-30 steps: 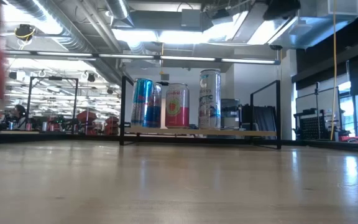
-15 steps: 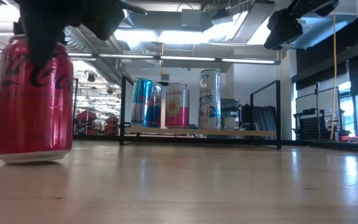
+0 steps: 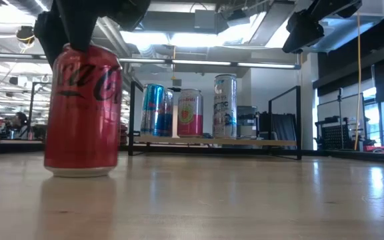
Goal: Place canned beverage on shelf
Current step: Put the left red soda can on the shelf
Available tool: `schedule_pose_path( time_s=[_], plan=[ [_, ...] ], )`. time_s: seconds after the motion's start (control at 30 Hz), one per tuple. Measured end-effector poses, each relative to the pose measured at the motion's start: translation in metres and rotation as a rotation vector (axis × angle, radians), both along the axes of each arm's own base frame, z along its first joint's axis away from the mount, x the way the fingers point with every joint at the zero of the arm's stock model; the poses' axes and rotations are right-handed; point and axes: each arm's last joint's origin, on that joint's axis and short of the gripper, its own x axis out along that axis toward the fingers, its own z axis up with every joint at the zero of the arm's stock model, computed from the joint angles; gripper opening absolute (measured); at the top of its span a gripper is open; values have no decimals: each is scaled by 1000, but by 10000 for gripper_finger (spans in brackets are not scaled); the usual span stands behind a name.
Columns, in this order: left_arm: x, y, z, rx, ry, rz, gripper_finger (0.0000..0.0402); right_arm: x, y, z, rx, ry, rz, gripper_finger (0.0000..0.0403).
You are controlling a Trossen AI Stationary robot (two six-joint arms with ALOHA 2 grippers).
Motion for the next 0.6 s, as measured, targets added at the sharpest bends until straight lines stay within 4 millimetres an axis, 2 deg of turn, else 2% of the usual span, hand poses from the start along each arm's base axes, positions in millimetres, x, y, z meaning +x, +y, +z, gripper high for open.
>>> schedule_pose_path(
  time_s=[0.17, 0.37, 0.6],
  plan=[
    [-1, -1, 2, -13, 1, 12, 328, 0, 0, 0, -1, -2, 1, 340],
    [-5, -7, 19, 20, -4, -8, 328, 1, 1, 1, 13, -17, 9, 340],
    [-18, -28, 50, 94, -31, -91, 328, 26, 9, 0, 61, -150, 13, 340]
  ],
)
